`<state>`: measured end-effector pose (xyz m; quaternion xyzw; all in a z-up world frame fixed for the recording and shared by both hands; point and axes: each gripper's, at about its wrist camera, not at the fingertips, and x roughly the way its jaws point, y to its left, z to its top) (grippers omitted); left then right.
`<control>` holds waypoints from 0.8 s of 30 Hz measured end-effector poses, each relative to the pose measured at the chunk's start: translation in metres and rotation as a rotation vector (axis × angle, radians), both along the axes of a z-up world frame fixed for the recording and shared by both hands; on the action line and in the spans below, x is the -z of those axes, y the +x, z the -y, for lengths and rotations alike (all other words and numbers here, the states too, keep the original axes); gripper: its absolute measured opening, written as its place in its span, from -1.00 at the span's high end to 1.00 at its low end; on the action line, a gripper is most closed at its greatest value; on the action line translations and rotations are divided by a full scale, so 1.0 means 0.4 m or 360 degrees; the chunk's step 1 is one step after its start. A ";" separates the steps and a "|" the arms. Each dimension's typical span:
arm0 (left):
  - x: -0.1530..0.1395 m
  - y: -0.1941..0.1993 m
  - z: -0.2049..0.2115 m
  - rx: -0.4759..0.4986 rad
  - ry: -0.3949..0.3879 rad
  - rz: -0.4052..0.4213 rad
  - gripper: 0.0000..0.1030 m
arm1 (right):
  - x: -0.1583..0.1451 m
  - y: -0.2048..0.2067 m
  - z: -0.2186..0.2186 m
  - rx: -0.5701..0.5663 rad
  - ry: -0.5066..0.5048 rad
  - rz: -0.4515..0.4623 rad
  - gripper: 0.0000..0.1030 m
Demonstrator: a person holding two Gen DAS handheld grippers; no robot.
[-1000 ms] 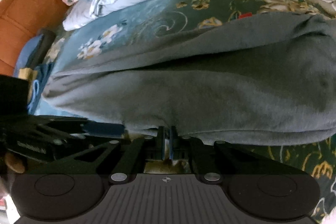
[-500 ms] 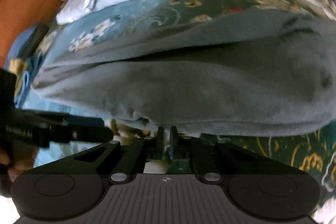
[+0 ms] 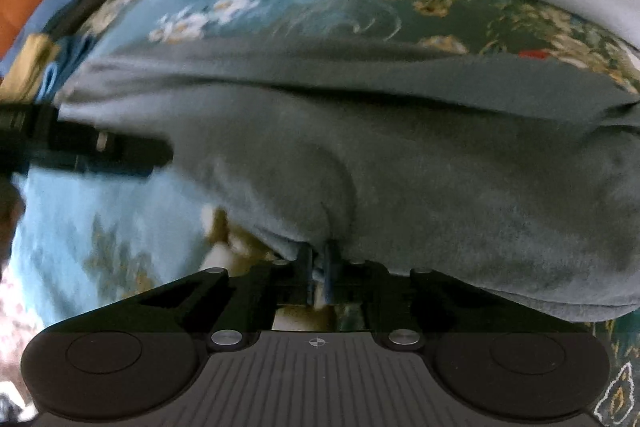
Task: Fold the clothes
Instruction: 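Release the folded edge with both grippers and lift away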
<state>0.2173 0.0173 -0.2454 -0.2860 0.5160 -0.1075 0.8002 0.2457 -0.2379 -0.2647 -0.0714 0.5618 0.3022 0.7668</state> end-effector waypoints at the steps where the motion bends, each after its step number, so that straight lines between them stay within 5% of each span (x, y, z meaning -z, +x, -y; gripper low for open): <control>1: -0.001 -0.001 -0.005 -0.0010 0.0001 -0.0001 -0.47 | 0.002 -0.008 0.001 -0.0029 -0.0021 -0.0009 0.93; 15: -0.034 -0.011 -0.038 -0.0099 0.0041 -0.0007 -0.49 | -0.031 -0.024 0.020 0.0082 0.0011 -0.0019 0.86; 18: -0.052 -0.014 -0.047 -0.0161 0.0069 -0.0012 -0.50 | -0.056 -0.029 0.082 0.0282 0.0070 0.0006 0.67; 24: -0.083 -0.007 -0.016 -0.0157 0.0178 0.0028 -0.51 | -0.052 -0.005 0.353 0.1101 0.0247 -0.0035 0.35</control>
